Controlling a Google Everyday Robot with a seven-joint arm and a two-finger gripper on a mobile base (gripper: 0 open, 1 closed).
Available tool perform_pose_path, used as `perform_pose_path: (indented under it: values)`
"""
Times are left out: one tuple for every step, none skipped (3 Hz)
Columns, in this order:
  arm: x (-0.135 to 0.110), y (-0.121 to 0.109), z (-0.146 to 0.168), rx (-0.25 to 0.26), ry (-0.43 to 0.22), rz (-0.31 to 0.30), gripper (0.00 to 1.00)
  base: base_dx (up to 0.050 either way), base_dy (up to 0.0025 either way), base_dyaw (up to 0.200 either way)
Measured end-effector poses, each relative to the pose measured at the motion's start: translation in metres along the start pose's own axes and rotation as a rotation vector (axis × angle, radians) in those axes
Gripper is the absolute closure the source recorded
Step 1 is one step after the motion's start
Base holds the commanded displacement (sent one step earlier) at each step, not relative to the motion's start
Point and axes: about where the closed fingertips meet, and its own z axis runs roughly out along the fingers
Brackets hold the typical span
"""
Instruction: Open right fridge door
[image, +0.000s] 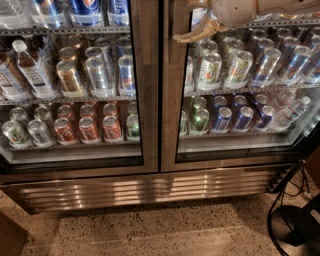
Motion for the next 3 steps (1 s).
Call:
perform_pose_path:
  values:
    - [-0.0003,-0.0004,-0.0008,0.005,0.0,-0.017,1.0,0.0,0.0,0.0]
    - [0.0005,-0.0001,-0.0006,0.005,0.0,-0.017,1.0,0.0,0.0,0.0]
    - [0.0009,-0.0005,-0.0019,0.023,0.007,-0.049,1.0,0.0,0.0,0.0]
